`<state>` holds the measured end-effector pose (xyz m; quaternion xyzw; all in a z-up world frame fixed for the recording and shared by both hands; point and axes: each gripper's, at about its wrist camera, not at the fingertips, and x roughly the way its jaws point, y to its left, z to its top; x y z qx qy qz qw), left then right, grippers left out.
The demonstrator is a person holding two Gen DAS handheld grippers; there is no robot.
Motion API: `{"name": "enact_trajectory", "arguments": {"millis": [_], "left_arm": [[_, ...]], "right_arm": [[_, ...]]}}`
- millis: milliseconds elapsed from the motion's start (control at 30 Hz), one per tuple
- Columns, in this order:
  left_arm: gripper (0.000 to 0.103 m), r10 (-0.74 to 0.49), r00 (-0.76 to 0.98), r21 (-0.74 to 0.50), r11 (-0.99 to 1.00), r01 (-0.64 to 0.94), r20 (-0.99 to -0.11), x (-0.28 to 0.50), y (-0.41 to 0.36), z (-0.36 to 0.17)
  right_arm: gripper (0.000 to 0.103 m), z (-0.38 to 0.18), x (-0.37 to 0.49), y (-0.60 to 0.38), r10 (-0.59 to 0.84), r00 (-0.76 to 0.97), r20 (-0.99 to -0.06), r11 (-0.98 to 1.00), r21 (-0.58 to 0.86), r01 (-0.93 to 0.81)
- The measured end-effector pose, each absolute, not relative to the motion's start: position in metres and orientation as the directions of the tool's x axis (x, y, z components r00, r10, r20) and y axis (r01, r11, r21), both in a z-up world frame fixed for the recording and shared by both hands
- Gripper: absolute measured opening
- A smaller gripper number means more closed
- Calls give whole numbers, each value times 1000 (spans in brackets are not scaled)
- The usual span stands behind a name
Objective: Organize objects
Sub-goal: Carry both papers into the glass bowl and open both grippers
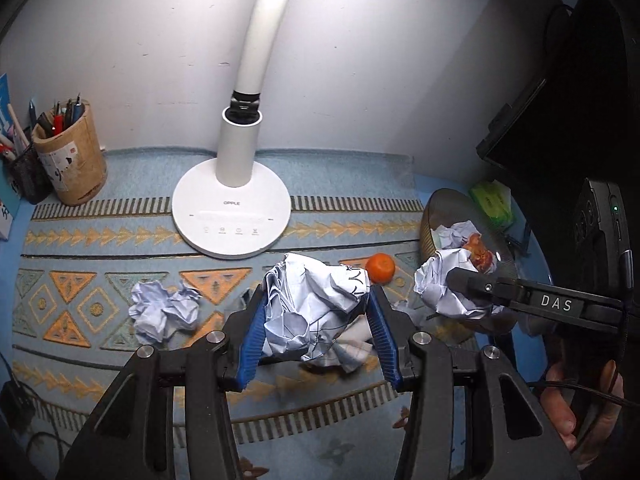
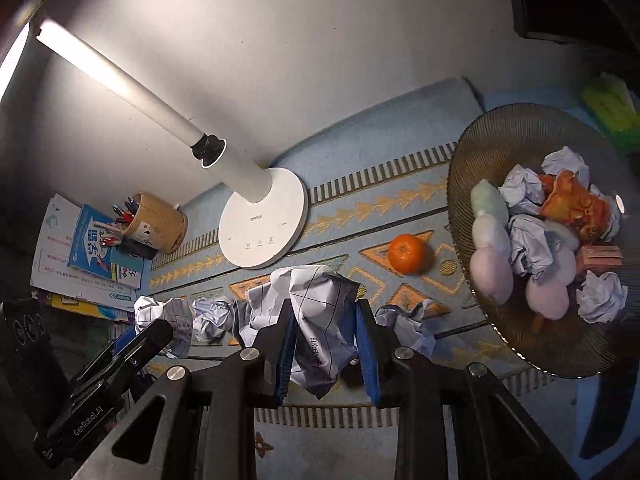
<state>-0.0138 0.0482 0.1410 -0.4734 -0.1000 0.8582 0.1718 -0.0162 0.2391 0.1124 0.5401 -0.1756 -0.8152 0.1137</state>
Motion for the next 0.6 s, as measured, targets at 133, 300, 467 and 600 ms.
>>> {"name": "enact_trajectory", "arguments": {"millis": [133,300,467,600], "left_arm": [[45,407,-485,-335,-913,-233,-774,-12,90,147],[45,427,-474,-334,-903,-271,-770,-15,139,152],[45,441,-464,-320,-892,-318,-768,-21,187,156],[45,455,-443,-313,-880,-358,-772,-33,225,157]], "right_arm": [[28,121,-12,275,-367,-403,-838,-915,403,-4],[28,140,-12,331,-324,-455,-830,-925,379,-33],[28,153,-14,396,-263,-503,-823,-925,363,-109],[28,150,-16,439,-238,-501,-832,-917,362,-166]]}}
